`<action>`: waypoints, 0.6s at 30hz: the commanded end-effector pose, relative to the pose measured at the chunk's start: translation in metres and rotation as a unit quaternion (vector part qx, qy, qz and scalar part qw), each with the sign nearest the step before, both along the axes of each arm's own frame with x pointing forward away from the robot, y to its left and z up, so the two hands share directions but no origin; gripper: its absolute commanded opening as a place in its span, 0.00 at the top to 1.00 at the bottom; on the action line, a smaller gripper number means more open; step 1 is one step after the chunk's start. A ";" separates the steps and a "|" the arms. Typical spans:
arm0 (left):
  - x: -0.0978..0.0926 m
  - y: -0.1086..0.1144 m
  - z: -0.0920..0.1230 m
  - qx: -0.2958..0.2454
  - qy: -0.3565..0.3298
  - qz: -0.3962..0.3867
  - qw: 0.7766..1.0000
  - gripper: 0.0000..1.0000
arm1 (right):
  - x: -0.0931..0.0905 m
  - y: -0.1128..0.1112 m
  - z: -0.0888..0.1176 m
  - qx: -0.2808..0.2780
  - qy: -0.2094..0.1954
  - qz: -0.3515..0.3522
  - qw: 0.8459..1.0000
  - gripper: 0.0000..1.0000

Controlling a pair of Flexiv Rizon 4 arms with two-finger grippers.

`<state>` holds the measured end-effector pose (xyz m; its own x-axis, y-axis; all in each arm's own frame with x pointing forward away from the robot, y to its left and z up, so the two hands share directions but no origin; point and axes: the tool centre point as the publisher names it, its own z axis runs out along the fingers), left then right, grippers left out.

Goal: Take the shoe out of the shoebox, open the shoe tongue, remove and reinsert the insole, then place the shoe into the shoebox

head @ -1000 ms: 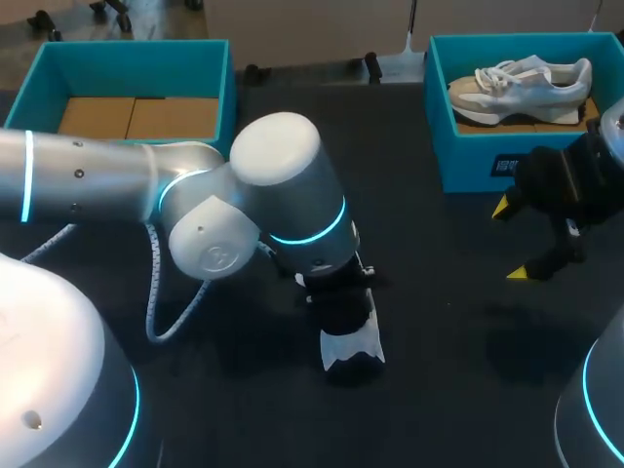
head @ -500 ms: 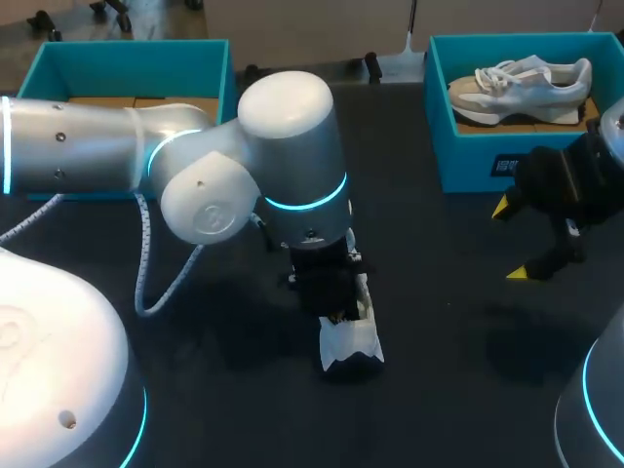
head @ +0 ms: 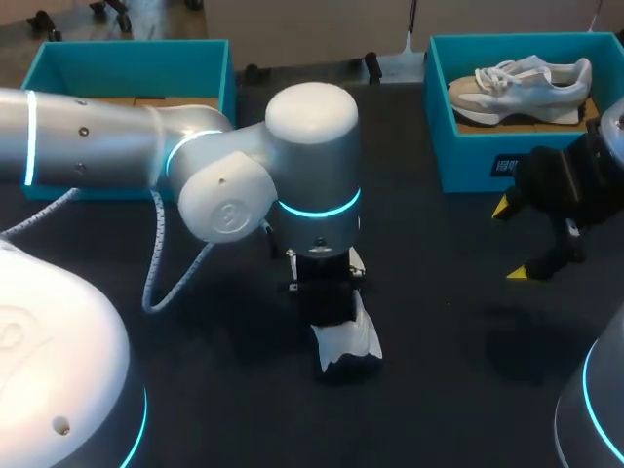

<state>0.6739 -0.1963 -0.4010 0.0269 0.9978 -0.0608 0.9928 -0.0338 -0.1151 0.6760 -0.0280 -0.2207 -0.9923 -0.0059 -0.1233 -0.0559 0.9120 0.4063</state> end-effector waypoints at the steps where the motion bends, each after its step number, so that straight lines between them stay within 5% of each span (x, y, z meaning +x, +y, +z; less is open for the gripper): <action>1: -0.005 -0.005 -0.020 -0.001 -0.007 0.001 1.000 1.00 | 0.000 0.001 -0.002 -0.001 -0.001 -0.001 1.000 0.00; 18: -0.001 -0.019 -0.057 -0.080 -0.038 0.067 0.994 1.00 | 0.000 0.001 -0.002 -0.001 -0.001 -0.001 1.000 0.00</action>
<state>0.6781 -0.2111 -0.4091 -0.0914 0.9782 -0.1864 0.9950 0.0821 -0.0572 0.6760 -0.0280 -0.2206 -0.9923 -0.0059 -0.1233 -0.0559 0.9120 0.4063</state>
